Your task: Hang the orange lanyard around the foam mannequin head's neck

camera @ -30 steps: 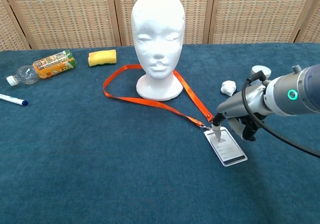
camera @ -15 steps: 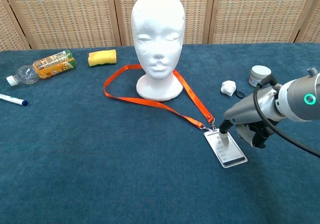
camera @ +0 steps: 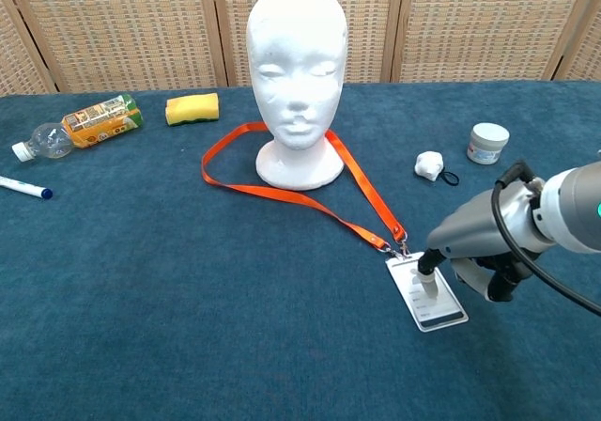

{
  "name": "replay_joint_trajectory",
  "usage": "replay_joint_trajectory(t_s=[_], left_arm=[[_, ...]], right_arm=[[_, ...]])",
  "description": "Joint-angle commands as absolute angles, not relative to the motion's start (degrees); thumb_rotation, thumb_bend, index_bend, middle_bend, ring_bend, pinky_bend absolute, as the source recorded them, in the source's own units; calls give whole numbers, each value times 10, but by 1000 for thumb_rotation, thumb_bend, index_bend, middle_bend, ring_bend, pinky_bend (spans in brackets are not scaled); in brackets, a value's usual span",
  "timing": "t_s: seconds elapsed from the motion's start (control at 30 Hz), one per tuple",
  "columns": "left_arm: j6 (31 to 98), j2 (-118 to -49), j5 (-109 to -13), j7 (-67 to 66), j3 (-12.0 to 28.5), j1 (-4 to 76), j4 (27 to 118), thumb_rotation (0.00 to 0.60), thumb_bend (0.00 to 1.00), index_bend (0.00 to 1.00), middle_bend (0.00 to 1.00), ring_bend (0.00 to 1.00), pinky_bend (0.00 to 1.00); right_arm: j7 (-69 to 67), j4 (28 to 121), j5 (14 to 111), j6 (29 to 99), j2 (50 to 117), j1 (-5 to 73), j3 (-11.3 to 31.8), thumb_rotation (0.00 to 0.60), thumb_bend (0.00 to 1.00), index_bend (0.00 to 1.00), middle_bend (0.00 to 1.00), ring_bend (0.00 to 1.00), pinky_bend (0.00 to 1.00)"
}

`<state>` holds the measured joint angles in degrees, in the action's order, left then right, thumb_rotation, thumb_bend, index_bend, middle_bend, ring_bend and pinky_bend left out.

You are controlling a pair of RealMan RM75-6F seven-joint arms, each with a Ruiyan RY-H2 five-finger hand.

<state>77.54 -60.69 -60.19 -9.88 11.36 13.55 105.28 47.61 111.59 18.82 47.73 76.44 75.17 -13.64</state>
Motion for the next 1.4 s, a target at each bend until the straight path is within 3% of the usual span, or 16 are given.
replay_joint_trajectory(t_s=[0.03, 0.47, 0.73, 0.87, 0.93, 1.0, 1.1, 1.17, 1.27, 1.4], left_arm=[[775, -607, -602, -99, 114, 135, 1053, 600, 98, 0, 0, 0, 0], [775, -605, -603, -96, 114, 134, 1054, 600, 98, 0, 0, 0, 0], [775, -604, -605, -93, 113, 133, 1053, 600, 98, 0, 0, 0, 0], [775, -602, -609, -88, 111, 131, 1053, 600, 98, 0, 0, 0, 0], [776, -600, -612, -86, 109, 129, 1052, 600, 97, 0, 0, 0, 0], [778, -598, -616, -81, 107, 126, 1052, 600, 97, 0, 0, 0, 0], [782, -596, -626, -76, 102, 121, 1052, 600, 94, 0, 0, 0, 0], [785, -594, -633, -73, 97, 116, 1053, 600, 92, 0, 0, 0, 0], [795, -593, -650, -68, 89, 107, 1054, 600, 92, 0, 0, 0, 0], [810, -595, -675, -59, 76, 94, 1050, 600, 91, 0, 0, 0, 0]], right_arm=[[475, 1122, 192, 478, 764, 753, -138, 600, 1000, 257, 712, 840, 1000], [473, 1151, 211, 489, 763, 760, -148, 600, 1000, 257, 713, 840, 1000], [446, 1183, 273, 539, 714, 734, -144, 600, 1000, 257, 712, 840, 1000], [403, 1195, 352, 585, 672, 685, -148, 600, 990, 257, 712, 840, 1000], [370, 1191, 402, 608, 657, 654, -148, 600, 783, 257, 711, 836, 1000], [314, 1175, 481, 648, 638, 605, -150, 600, 400, 257, 682, 783, 987], [187, 1124, 599, 713, 620, 519, -151, 600, 120, 257, 550, 641, 863], [116, 1084, 648, 745, 617, 476, -149, 600, 23, 257, 452, 561, 777], [24, 1020, 699, 793, 618, 417, -145, 600, 0, 257, 329, 435, 674], [-59, 950, 740, 834, 628, 362, -141, 600, 0, 257, 217, 62, 627]])
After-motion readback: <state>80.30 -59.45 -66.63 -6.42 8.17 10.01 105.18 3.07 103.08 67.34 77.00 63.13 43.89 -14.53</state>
